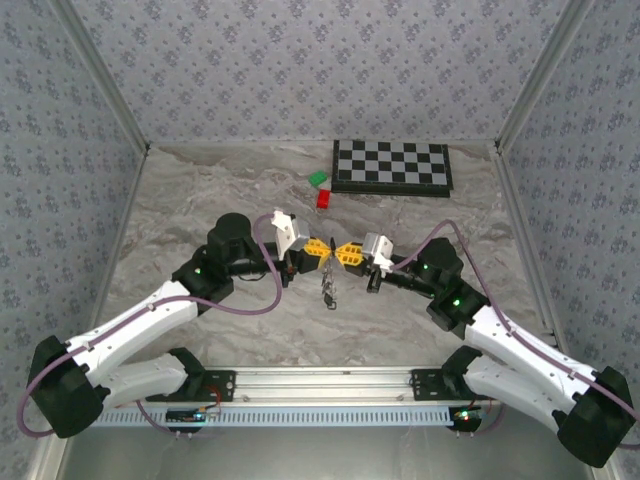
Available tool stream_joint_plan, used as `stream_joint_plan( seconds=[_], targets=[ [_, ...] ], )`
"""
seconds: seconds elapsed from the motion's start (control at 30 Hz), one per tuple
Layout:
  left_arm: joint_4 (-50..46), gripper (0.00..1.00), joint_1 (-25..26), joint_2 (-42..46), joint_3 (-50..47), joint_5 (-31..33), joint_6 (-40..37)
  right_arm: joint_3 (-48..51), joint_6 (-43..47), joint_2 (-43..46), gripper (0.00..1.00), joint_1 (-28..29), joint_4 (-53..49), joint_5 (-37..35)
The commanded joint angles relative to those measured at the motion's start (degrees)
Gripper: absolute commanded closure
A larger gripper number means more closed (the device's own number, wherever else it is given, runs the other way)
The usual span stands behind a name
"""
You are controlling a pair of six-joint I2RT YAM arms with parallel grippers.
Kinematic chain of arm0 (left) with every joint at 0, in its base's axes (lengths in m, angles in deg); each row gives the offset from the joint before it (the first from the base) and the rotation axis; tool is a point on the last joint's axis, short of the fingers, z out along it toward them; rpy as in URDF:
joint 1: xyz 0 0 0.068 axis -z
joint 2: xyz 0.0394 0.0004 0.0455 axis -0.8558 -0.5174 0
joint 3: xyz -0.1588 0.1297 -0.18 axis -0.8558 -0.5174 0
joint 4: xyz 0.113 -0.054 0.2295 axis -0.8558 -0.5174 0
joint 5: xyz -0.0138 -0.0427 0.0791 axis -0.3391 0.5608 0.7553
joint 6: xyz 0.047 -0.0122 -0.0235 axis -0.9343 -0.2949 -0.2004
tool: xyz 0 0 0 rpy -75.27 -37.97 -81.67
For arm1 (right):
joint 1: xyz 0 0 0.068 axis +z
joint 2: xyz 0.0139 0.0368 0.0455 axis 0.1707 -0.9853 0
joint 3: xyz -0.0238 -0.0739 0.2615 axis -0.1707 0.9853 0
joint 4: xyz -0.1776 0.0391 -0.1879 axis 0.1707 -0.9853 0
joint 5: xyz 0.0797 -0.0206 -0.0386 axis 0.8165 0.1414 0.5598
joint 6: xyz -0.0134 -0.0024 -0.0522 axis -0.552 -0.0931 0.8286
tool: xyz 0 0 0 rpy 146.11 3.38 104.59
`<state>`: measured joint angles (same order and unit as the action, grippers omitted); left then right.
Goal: Put the keys on the keyring
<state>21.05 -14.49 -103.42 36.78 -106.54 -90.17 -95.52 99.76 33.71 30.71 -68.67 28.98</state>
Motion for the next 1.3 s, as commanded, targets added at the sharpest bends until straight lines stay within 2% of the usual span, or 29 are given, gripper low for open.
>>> stream_joint_plan(
  seconds=[0.0,0.23,0.77,1.0,1.27],
  targets=[
    [3.2,1.00,0.0,0.1,1.3,-0.8,-0.1,-1.7,1.8,-0.3,1.00,1.7,-2.5,1.5],
    [3.1,1.00,0.0,0.8,1.1,-0.3,-0.5,-1.0,1.0,1.5,1.00,1.0,-3.5,-1.1],
    [3.0,1.00,-0.1,1.2,0.9,-0.4,-0.8,-1.0,-4.0,1.5,1.00,-2.3,-2.9,1.9],
    [3.5,1.00,0.0,1.4,0.5,-1.2,-1.2,-1.0,-7.6,0.7,1.00,-4.6,-0.8,5.6],
    [3.3,1.00,0.0,1.1,0.7,-1.6,-1.1,-1.8,-7.9,-0.5,1.00,-4.9,0.1,6.6]
  ],
)
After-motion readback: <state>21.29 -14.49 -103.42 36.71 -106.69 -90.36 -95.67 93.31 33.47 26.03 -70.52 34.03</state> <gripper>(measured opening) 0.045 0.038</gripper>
